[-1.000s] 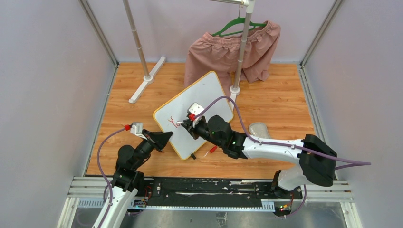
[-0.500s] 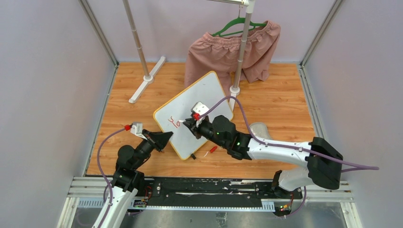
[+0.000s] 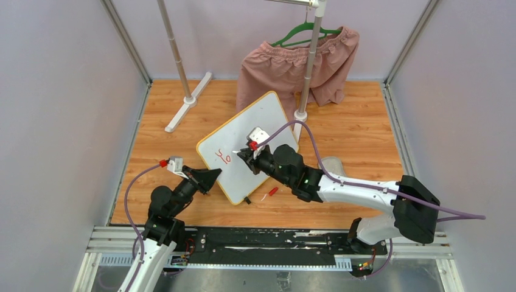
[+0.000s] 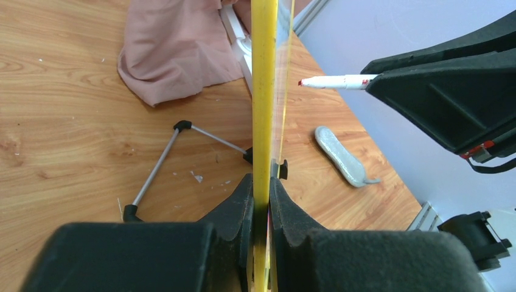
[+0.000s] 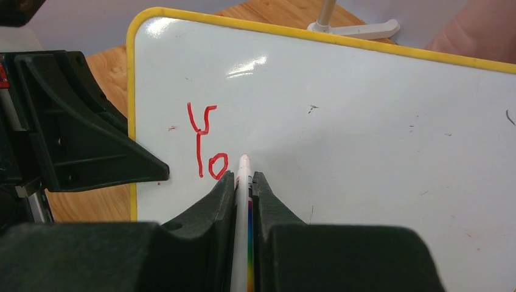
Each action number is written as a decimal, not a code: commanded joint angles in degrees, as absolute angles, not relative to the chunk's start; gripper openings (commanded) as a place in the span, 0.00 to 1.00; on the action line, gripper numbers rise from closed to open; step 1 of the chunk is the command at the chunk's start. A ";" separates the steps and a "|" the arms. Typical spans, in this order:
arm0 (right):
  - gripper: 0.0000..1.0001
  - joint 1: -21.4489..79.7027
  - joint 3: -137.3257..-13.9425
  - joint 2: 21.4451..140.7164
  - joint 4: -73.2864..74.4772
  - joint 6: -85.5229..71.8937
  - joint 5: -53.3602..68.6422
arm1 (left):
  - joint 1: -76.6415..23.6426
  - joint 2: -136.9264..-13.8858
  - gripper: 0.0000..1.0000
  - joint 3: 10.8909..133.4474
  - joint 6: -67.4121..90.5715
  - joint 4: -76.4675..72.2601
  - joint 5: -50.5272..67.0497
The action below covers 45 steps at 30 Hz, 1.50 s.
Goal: Write a sentence on the whiteboard
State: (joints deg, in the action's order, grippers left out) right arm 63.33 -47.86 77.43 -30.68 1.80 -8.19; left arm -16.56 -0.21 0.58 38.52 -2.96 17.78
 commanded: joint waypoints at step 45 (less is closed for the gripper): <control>0.00 62.84 -44.42 78.16 -30.64 0.58 -9.94 | -16.18 3.60 0.00 -2.00 35.06 2.46 17.67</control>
